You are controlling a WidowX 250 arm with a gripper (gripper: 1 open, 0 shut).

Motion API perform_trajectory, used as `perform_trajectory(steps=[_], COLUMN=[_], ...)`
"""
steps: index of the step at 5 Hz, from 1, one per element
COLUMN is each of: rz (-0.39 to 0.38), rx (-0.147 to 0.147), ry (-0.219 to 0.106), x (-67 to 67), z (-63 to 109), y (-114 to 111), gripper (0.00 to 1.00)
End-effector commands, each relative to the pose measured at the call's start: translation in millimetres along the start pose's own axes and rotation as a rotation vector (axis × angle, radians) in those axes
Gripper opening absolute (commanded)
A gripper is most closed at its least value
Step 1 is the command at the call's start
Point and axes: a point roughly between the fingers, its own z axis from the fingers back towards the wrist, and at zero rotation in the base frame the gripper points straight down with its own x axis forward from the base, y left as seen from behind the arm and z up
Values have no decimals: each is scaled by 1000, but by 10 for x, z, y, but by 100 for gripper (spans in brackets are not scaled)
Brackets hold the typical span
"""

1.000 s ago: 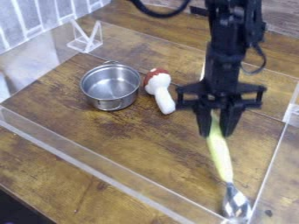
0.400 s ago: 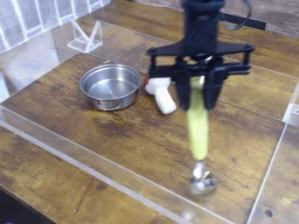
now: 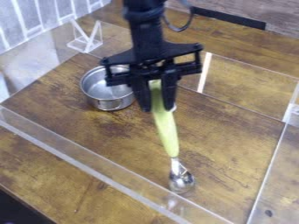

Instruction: Move the green spoon to the left

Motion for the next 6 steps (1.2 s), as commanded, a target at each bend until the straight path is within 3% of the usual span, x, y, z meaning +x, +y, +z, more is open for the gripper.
perform_trajectory(steps=[1,5,6], rz=[-25,99,71], rx=[-46,-80,-97], ry=[-53,-64,-61], x=[56,-118,-68], z=[216,8,60], y=[-25,-271,-246], gripper=[0,0,100])
